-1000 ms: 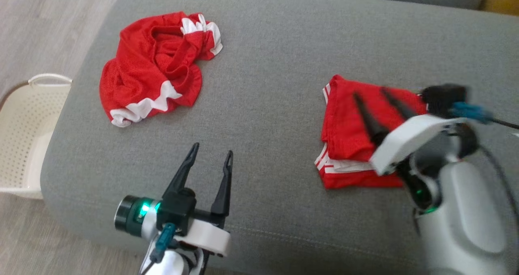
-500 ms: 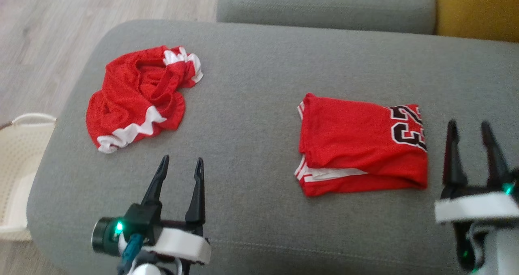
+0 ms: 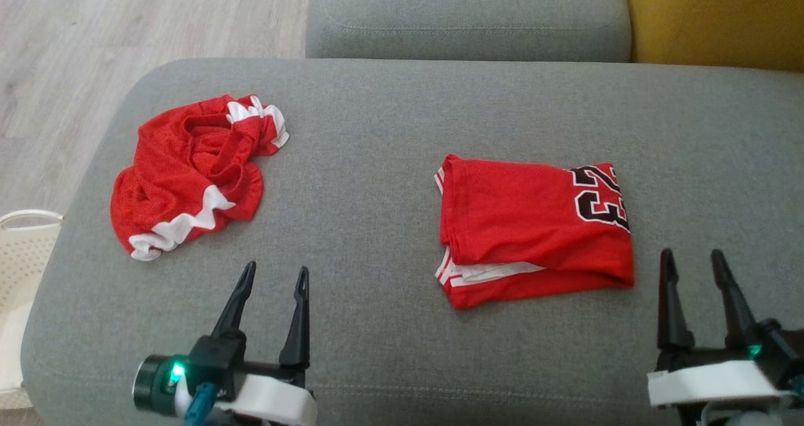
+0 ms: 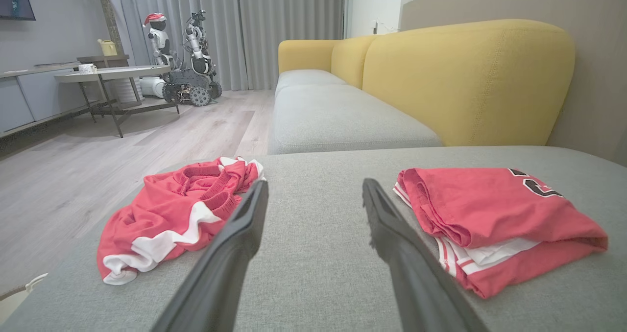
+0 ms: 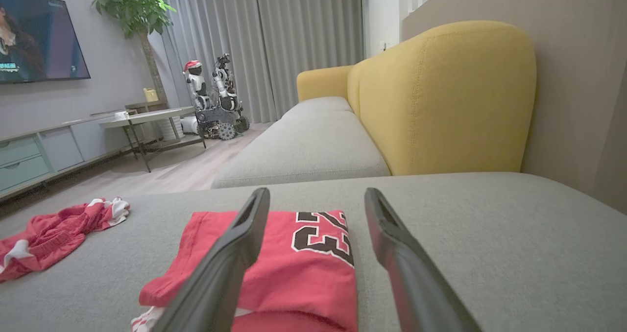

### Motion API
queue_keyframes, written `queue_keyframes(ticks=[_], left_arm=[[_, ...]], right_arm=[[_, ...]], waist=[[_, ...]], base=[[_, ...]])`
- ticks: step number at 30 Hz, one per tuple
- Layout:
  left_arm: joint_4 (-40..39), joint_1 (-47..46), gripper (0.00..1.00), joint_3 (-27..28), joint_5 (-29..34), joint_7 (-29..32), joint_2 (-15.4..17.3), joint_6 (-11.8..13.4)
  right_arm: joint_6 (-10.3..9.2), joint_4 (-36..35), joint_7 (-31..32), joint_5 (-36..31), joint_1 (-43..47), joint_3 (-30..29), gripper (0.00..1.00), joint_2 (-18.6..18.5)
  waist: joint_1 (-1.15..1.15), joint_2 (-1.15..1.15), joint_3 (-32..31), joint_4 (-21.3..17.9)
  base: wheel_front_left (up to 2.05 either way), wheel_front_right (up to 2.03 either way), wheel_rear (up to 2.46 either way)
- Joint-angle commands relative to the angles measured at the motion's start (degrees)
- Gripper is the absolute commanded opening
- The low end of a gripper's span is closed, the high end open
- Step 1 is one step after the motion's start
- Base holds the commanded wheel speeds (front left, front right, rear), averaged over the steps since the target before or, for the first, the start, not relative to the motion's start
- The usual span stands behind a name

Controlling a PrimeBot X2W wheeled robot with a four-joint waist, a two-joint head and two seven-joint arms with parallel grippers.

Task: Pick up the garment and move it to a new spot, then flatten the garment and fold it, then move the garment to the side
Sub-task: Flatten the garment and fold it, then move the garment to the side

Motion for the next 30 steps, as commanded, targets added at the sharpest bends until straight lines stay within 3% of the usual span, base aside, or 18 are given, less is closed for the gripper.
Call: queue_keyframes(ticks=[1, 30], left_arm=[[-1.8, -1.8, 1.00, 2.2, 0.7, -0.4, -0.5, -0.1], [-1.1, -1.8, 1.00, 3.3, 3.2, -0.4, -0.9, -1.2]], right_arm=[[0.36, -2.1, -0.6, -0.4, -1.1, 1.7, 1.00, -0.2], [0.36, -1.7, -0.6, 0.1, -0.6, 3.2, 1.00, 0.2]], waist=[[0.00, 0.00, 0.1, -0.1], [0.00, 0.00, 0.5, 0.3]], base=[[0.00, 0.00, 0.00], [0.00, 0.00, 0.00]])
